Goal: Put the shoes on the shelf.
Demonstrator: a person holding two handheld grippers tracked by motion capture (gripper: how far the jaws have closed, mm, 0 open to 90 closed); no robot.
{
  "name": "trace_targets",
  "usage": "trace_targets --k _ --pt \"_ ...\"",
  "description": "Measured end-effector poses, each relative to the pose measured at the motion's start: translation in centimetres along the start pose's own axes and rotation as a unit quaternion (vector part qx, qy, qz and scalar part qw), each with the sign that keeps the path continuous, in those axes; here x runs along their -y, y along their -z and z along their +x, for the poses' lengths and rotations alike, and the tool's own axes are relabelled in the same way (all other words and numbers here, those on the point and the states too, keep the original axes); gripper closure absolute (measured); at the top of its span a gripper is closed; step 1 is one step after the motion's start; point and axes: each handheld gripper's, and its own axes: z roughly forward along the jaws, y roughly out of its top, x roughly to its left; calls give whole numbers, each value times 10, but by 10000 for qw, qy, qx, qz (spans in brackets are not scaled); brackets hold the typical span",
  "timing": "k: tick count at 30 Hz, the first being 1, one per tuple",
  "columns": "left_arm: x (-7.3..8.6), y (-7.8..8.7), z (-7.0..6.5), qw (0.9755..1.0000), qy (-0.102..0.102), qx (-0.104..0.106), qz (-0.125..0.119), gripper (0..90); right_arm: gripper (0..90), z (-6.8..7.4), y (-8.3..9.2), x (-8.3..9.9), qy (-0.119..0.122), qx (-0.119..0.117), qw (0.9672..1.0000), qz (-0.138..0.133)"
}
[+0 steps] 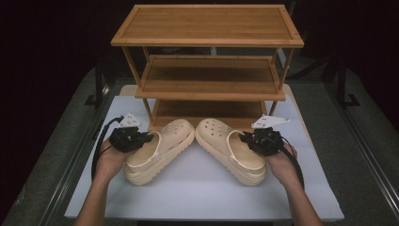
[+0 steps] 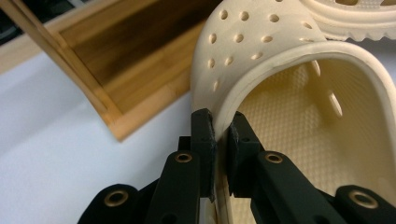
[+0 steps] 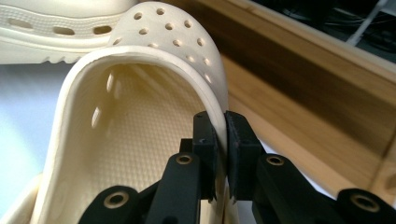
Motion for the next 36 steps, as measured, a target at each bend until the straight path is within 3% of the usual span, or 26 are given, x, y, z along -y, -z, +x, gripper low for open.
trace_targets --k 8,13,21,26,34,36 --pt "-19 -12 0 9997 38 -201 -115 832 828 -20 4 -2 -98 234 9996 -102" --pt "-32 -25 0 9992 166 -288 -229 833 828 -32 1 -2 -212 384 9990 -87" --pt "-48 -45 -1 9992 92 -355 -184 832 828 -48 -7 -3 -332 574 9978 -75" --pt "-58 -55 -1 9987 125 -445 -216 833 827 -54 -13 -6 -425 734 9964 -33" --pt "-69 -72 -1 9970 39 -768 -112 832 827 -60 -22 -16 -490 946 9943 -58" --pt "-72 -78 -1 9965 100 -808 -186 833 828 -61 -26 -19 -478 1010 9937 -62"
